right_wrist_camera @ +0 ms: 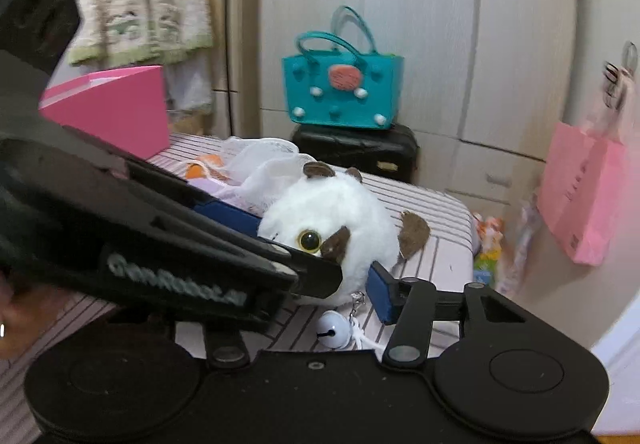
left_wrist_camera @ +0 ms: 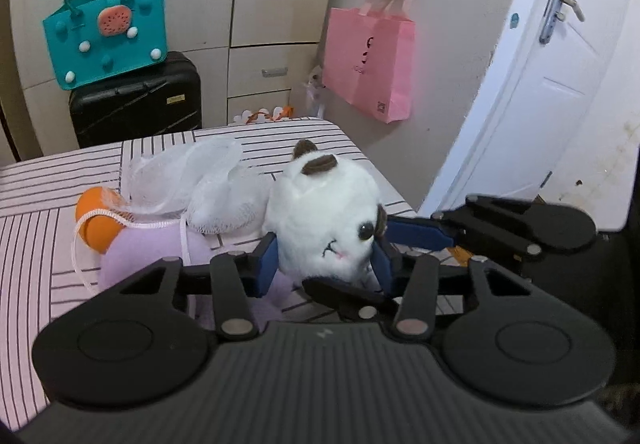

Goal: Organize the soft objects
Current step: 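Close both tools around the white panda plush's head, then lift the panda plush with both tools and carry it over the pink box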

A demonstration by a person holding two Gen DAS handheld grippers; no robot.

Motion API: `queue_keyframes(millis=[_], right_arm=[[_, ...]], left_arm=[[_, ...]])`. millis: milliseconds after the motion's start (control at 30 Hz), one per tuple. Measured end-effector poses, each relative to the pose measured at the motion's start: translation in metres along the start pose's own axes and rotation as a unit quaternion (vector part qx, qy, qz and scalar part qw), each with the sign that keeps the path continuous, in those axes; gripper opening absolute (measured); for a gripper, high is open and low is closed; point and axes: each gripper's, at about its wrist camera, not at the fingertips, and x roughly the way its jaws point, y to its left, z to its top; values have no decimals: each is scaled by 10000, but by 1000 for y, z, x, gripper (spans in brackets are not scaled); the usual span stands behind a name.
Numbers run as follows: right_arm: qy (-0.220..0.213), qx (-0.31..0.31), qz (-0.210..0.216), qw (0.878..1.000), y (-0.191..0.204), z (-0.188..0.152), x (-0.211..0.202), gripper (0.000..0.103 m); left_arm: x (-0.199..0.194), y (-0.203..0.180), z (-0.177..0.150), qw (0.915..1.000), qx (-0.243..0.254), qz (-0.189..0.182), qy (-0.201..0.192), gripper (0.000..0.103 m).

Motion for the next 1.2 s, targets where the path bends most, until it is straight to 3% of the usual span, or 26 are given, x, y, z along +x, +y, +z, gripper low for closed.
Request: queue_keyframes(millis=[400, 633, 800, 933, 1200], right_arm=[[-64, 57, -226, 9997, 18, 1, -29, 55], [96, 77, -399, 9991, 37, 2, -58, 55], [264, 118, -366, 9989, 51, 2, -73, 55], [671, 358, -234, 9968, 63, 2, -79, 55], [724, 273, 11, 9970, 93, 3, -100, 55]], left_arm=[[-30, -7, -6, 9995, 189, -260, -29, 44], [-55, -5, -10, 9967, 332, -714, 175, 44], [-69, -4, -16, 9948, 333, -845, 453, 44], [-78, 1, -22, 9910, 207, -924, 946, 44], [-115, 8, -33, 9888, 235, -955, 1126, 44]])
